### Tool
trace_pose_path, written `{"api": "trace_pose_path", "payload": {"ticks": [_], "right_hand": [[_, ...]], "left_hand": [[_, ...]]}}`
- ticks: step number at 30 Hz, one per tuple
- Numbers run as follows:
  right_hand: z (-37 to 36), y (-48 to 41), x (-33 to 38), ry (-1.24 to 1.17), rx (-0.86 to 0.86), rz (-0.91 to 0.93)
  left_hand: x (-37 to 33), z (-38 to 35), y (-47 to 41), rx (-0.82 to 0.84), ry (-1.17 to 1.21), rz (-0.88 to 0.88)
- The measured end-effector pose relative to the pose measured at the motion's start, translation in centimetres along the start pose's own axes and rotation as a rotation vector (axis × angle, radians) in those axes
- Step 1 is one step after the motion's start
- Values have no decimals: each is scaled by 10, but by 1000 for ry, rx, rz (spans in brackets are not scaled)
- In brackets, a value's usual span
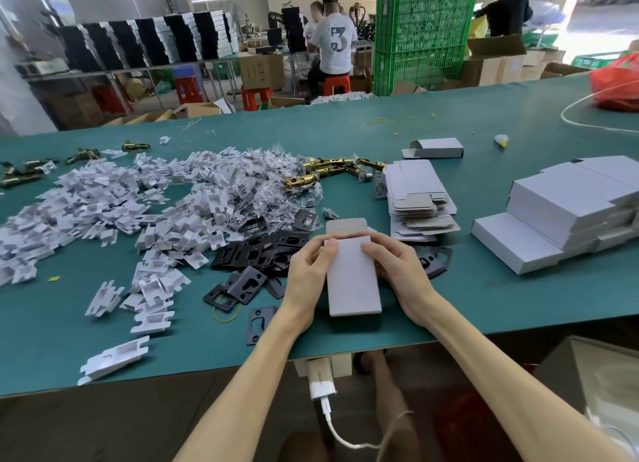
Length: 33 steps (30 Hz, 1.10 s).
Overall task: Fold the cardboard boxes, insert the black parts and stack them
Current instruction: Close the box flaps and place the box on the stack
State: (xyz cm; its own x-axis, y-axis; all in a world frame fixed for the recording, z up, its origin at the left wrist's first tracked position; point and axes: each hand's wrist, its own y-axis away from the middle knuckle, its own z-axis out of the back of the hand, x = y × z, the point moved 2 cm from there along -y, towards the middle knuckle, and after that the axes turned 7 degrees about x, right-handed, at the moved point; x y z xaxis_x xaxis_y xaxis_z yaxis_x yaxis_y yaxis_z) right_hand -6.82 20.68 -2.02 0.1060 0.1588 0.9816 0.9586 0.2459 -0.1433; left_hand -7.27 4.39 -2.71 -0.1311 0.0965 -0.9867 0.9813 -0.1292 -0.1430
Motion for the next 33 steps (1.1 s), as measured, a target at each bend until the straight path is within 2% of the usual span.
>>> {"api": "trace_pose_path", "payload": {"ticks": [10, 16, 21, 33], "right_hand": [[-2, 1, 1, 2, -39, -8], [-2, 1, 0, 3, -41, -25], [-1, 2, -1, -7, -17, -20], [0, 3, -3, 136, -54, -21]], "left_hand": [[2, 5, -1, -20, 149, 86], [-2, 3, 2, 36, 179, 89], [-4, 2, 2, 92, 172, 88], [2, 2, 1, 66, 79, 68]]}}
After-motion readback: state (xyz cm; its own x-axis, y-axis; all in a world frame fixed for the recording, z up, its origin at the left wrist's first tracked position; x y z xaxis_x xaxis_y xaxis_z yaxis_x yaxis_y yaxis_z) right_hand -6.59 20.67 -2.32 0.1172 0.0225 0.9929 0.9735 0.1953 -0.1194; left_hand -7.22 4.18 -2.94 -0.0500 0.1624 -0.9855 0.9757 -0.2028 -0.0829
